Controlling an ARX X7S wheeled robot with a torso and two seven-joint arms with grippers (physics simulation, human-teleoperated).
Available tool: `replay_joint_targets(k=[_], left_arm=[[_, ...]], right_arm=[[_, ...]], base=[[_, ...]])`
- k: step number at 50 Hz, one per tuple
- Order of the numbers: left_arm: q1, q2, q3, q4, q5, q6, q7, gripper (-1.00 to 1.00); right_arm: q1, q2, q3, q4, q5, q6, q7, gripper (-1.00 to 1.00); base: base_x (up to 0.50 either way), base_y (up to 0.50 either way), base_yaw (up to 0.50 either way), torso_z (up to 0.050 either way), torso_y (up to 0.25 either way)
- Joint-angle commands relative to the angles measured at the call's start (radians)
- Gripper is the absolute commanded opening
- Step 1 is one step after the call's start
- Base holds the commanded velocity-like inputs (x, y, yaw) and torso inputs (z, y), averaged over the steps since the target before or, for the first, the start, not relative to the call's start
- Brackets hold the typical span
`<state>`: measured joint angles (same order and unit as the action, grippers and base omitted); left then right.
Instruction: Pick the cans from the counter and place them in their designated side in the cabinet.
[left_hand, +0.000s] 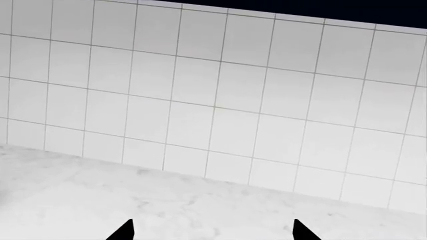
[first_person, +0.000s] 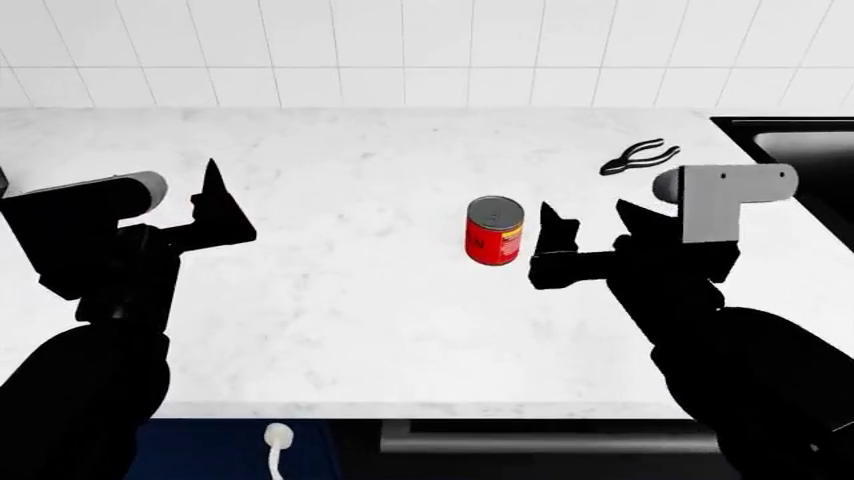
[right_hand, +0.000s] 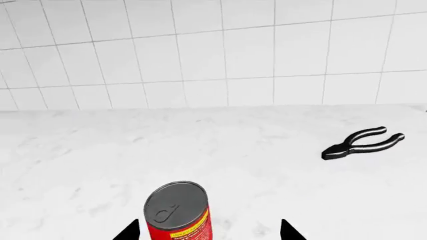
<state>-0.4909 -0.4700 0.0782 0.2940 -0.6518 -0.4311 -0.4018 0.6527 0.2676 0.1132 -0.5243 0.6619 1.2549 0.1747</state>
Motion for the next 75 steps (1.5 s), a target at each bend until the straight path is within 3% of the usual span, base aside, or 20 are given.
replay_joint_targets(k=[1, 37, 75], left_arm=[[0.0, -0.002, 0.0, 0.004, -0.005, -0.002, -0.002, 1.0], [0.01, -0.008, -0.009, -0.011, 0.0, 0.016, -0.008, 1.0], [0.007, -0.013, -0.012, -0.024, 0.003, 0.024, -0.015, 1.0]], right_arm=[[0.015, 0.028, -0.024, -0.022, 0.067, 0.094, -0.028, 1.0], [0.074, 0.062, -0.335, 0.245, -0.138, -0.201, -0.115, 1.0], [0.13, 0.025, -0.424, 0.495, -0.202, -0.345, -0.171, 1.0]], base=[[0.0, 0.0, 0.0, 0.0, 0.0], [0.0, 0.0, 0.0, 0.0, 0.0], [0.0, 0.0, 0.0, 0.0, 0.0]])
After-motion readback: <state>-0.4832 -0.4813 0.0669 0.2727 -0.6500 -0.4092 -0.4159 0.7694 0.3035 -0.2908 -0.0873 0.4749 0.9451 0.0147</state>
